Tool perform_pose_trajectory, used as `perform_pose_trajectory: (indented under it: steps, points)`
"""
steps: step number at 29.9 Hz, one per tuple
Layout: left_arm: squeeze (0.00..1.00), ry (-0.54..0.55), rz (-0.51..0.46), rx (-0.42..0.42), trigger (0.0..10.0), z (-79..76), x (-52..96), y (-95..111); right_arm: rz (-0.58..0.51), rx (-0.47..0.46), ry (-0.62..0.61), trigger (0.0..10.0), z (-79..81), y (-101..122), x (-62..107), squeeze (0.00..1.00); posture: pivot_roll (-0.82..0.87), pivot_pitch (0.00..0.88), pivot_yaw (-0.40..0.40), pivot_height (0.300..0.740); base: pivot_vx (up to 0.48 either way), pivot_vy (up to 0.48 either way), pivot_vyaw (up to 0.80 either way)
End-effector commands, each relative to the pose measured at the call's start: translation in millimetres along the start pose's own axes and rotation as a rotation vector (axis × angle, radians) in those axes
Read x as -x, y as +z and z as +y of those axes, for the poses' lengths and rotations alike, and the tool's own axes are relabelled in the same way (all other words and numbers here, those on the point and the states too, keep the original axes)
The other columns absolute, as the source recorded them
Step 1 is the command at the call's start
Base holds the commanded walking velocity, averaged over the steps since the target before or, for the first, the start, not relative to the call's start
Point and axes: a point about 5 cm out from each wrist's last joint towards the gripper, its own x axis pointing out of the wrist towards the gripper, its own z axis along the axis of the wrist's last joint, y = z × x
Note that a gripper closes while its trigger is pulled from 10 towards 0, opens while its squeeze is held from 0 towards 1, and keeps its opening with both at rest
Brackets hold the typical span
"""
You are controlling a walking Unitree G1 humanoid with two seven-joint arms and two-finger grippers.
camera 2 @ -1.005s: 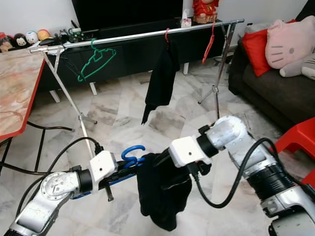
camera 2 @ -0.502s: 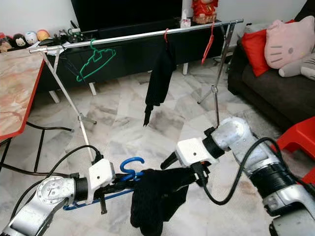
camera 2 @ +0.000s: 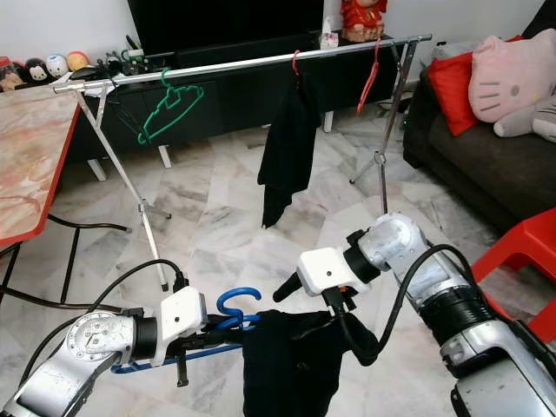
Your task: Hang hanger
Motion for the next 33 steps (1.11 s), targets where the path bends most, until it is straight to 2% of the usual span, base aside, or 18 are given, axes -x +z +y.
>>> perform_pose_trajectory:
  steps: [1, 13, 14, 15, 16, 17, 18, 19, 21, 22, 33]
  points:
    - [0.00, -0.010, -0.048, -0.036, 10.0, 2.0, 0.3, 13.7, -0.001, 0.019, -0.011, 10.0, -4.2, 3.3, 0.9, 0.00, -0.13, 0.000, 0.017, 0.740, 0.000, 0.000, 0.00]
    - [0.00, -0.016, -0.057, -0.038, 10.0, 3.2, -2.1, 17.9, -0.019, -0.018, -0.024, 10.0, -5.2, -6.1, -8.6, 0.00, -0.13, 0.000, 0.013, 0.740, 0.000, 0.000, 0.00]
    - [0.00, -0.018, -0.062, -0.040, 10.0, 3.2, -3.9, 19.1, -0.031, -0.061, -0.020, 10.0, -2.3, -13.2, -14.3, 0.00, -0.12, 0.000, 0.011, 0.740, 0.000, 0.000, 0.00]
    - [0.00, -0.018, -0.062, -0.040, 10.0, 3.2, -3.9, 19.1, -0.031, -0.061, -0.020, 10.0, -2.3, -13.2, -14.3, 0.00, -0.12, 0.000, 0.011, 0.740, 0.000, 0.000, 0.00]
    - [0.00, -0.018, -0.067, -0.040, 10.0, 3.0, -5.0, 19.8, -0.044, -0.097, -0.014, 8.0, 0.4, -18.1, -18.5, 0.00, -0.12, 0.000, 0.010, 0.740, 0.000, 0.000, 0.00]
    - [0.00, -0.017, -0.068, -0.039, 10.0, 3.0, -5.1, 19.9, -0.048, -0.104, -0.012, 8.0, 1.0, -18.8, -19.1, 0.00, -0.12, 0.000, 0.010, 0.740, 0.000, 0.000, 0.00]
    - [0.00, -0.016, -0.069, -0.039, 10.0, 3.0, -5.3, 20.1, -0.054, -0.113, -0.007, 4.0, 1.8, -19.5, -20.1, 0.00, -0.12, 0.000, 0.011, 0.740, 0.000, 0.000, 0.00]
    - [0.00, -0.016, -0.071, -0.039, 10.0, 2.9, -5.4, 20.4, -0.073, -0.130, -0.007, 1.7, 2.1, -20.5, -21.7, 0.00, -0.12, 0.000, 0.011, 0.740, 0.000, 0.000, 0.00]
    - [0.00, -0.016, -0.071, -0.039, 10.0, 2.9, -5.6, 20.4, -0.086, -0.145, -0.012, 1.4, 1.9, -21.3, -22.6, 0.00, -0.12, 0.000, 0.011, 0.740, 0.000, 0.000, 0.00]
    - [0.00, -0.016, -0.070, -0.040, 10.0, 2.9, -5.8, 20.3, -0.085, -0.152, -0.015, 0.0, 2.2, -22.8, -23.3, 0.00, -0.12, 0.000, 0.011, 0.740, 0.000, 0.000, 0.00]
    - [0.00, -0.014, -0.068, -0.045, 10.0, 4.1, -6.5, 20.6, -0.094, -0.173, -0.027, 0.0, 1.2, -27.1, -25.2, 0.00, -0.12, 0.000, 0.015, 0.740, 0.000, 0.000, 0.00]
